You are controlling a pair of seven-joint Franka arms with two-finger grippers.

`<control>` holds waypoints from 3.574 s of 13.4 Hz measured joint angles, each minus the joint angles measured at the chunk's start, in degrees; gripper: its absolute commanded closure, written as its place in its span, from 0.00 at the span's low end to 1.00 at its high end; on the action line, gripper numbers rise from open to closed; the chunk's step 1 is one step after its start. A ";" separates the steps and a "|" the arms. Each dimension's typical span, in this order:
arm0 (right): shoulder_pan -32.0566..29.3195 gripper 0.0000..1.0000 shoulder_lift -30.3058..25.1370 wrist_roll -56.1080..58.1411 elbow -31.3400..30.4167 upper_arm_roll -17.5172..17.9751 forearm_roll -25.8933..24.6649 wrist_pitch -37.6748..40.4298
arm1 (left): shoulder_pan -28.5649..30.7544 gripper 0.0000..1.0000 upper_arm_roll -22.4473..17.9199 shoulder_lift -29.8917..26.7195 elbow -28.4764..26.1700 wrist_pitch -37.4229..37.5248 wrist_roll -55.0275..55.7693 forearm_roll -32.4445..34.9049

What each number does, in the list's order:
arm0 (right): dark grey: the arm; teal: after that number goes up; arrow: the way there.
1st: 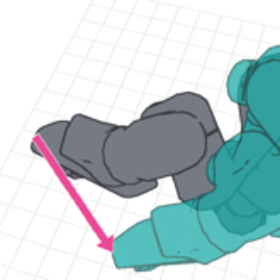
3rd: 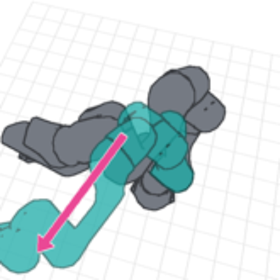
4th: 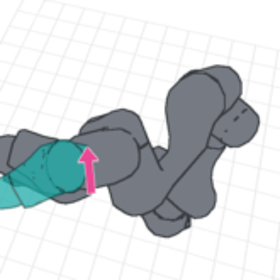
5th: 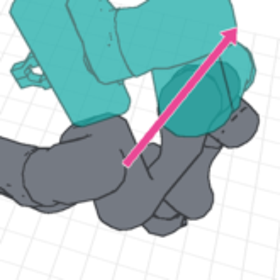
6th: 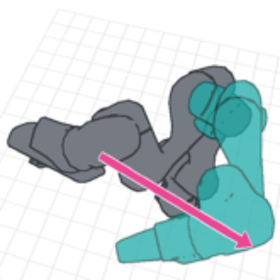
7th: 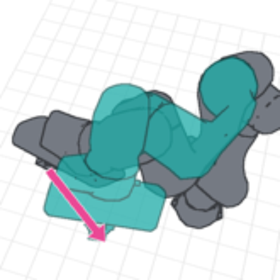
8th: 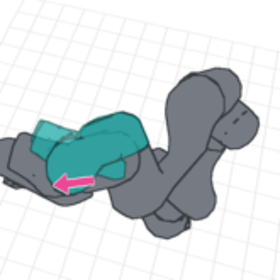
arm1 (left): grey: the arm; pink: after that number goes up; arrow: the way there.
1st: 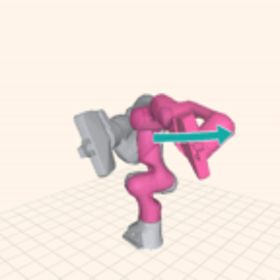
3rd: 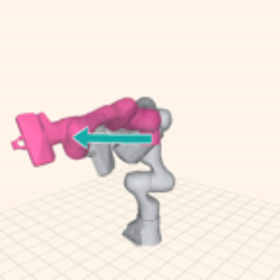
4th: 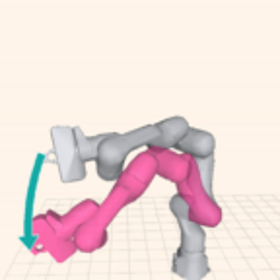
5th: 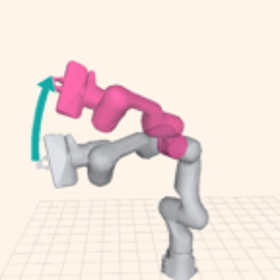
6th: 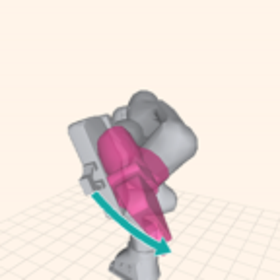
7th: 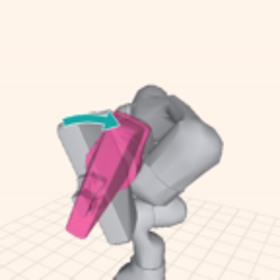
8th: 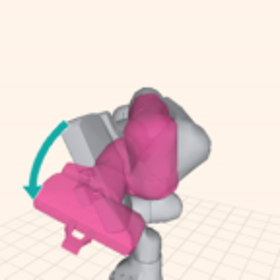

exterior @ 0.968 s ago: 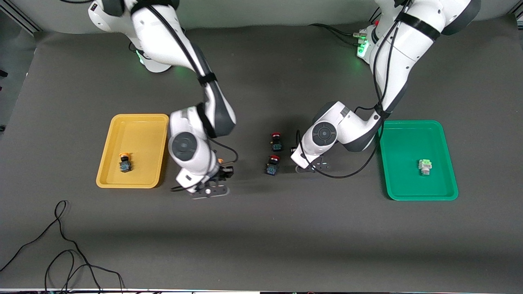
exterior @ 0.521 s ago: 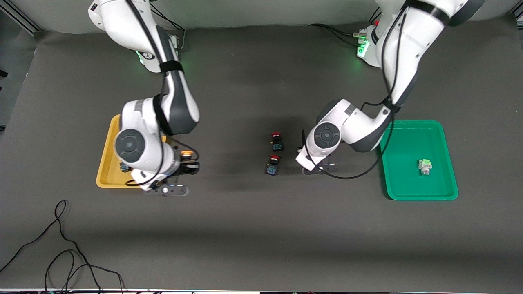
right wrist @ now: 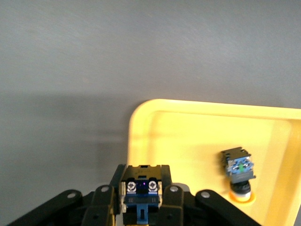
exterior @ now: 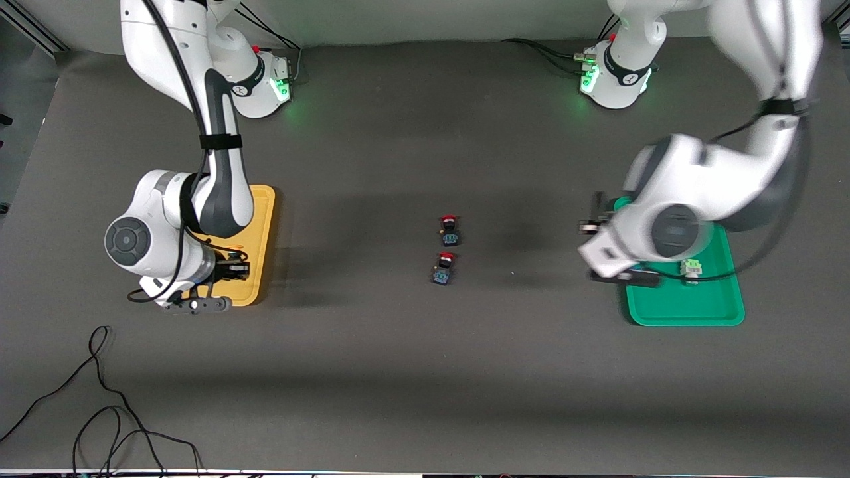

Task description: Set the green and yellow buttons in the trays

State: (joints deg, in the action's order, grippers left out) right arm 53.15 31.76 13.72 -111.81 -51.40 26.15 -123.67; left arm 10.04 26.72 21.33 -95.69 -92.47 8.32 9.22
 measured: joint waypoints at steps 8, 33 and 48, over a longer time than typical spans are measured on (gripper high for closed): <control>0.24 0.00 3.87 14.25 -9.12 0.88 14.08 -9.10 | 15.11 1.00 -0.62 2.59 -6.14 -12.40 -24.25 2.21; 11.93 0.00 -8.47 1.37 21.28 -18.31 -6.95 30.91 | 16.21 0.00 3.36 -12.40 -9.17 -6.41 -17.62 0.70; -57.19 0.00 -30.17 -7.35 17.11 51.82 -24.26 33.04 | 12.02 0.00 3.76 -13.93 10.84 14.00 -16.84 -2.57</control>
State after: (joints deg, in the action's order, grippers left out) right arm -4.04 1.60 6.37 -94.70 0.42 1.89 -90.63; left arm 22.06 30.47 7.39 -84.85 -78.47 -8.53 6.65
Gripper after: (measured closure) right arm 0.000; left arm 0.000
